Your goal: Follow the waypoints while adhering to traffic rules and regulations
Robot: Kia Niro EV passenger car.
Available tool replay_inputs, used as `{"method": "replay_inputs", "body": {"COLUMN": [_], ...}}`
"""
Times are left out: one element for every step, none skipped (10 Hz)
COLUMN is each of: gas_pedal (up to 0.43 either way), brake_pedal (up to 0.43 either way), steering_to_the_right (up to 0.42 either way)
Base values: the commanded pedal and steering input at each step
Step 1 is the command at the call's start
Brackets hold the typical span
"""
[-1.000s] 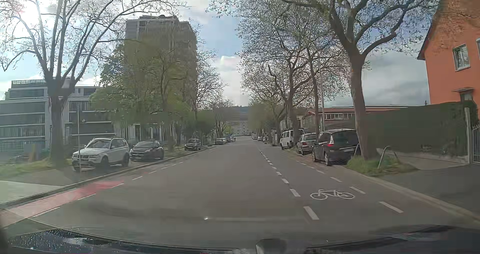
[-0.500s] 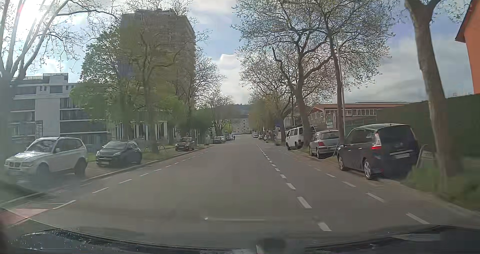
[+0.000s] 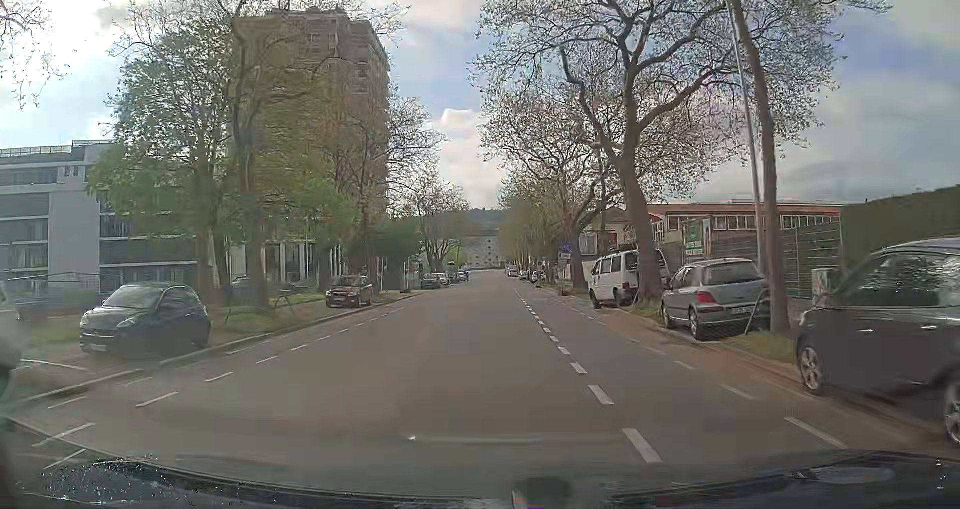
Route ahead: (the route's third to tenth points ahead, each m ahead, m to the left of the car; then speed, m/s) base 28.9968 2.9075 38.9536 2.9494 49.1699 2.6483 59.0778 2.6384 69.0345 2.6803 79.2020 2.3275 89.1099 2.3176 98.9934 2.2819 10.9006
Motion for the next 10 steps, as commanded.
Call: {"method": "replay_inputs", "body": {"gas_pedal": [0.118, 0.110, 0.110, 0.110, 0.110, 0.110, 0.110, 0.110, 0.098, 0.098], "brake_pedal": [0.000, 0.000, 0.000, 0.000, 0.000, 0.000, 0.000, 0.000, 0.000, 0.000], "steering_to_the_right": [-0.004, -0.004, -0.004, -0.004, -0.004, -0.004, -0.004, -0.003, -0.003, -0.002]}}
